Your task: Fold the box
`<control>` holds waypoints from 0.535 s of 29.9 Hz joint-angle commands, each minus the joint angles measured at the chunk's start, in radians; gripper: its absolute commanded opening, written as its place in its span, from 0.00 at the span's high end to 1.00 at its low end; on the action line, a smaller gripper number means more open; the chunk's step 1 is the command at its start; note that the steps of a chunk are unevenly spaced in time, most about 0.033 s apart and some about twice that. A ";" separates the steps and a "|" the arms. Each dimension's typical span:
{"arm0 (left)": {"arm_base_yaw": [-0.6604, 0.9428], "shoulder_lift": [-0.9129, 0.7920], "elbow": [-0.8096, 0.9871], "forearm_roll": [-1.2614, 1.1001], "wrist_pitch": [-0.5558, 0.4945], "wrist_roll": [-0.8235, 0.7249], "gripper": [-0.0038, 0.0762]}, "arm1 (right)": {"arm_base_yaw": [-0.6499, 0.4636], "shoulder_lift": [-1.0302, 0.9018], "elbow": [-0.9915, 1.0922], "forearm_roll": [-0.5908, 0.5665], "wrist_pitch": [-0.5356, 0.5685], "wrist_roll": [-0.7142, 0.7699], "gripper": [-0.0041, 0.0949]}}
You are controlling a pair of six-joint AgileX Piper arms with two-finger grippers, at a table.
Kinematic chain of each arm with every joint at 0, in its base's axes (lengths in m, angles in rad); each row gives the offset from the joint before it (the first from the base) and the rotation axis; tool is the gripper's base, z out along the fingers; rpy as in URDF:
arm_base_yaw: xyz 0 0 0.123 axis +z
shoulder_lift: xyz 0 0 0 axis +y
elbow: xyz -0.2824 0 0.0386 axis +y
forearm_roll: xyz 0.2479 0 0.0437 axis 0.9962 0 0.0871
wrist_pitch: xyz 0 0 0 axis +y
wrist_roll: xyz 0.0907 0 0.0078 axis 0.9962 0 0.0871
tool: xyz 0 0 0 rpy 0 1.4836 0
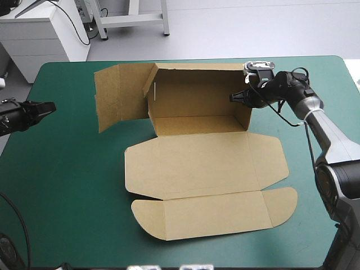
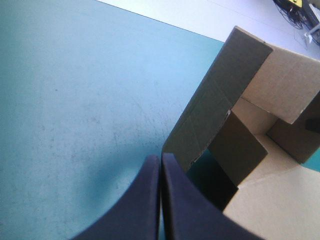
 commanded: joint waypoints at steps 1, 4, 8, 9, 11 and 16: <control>0.002 -0.027 0.020 -0.092 -0.031 0.031 0.96 | -0.008 -0.031 -0.097 -0.036 0.332 0.017 0.98; -0.001 -0.024 0.037 -0.089 -0.035 0.046 0.96 | -0.006 -0.031 -0.192 -0.057 0.440 0.051 0.98; -0.001 -0.022 0.037 -0.085 -0.059 0.048 0.96 | -0.004 -0.038 -0.246 -0.076 0.441 0.124 0.98; -0.001 -0.022 0.037 -0.082 -0.066 0.048 0.96 | -0.002 -0.041 -0.246 -0.083 0.441 0.131 0.97; -0.001 -0.022 0.037 -0.082 -0.065 0.048 0.96 | 0.000 -0.048 -0.240 -0.108 0.443 0.160 0.97; -0.001 -0.022 0.037 -0.082 -0.059 0.050 0.96 | 0.002 -0.109 -0.213 -0.111 0.443 0.174 0.97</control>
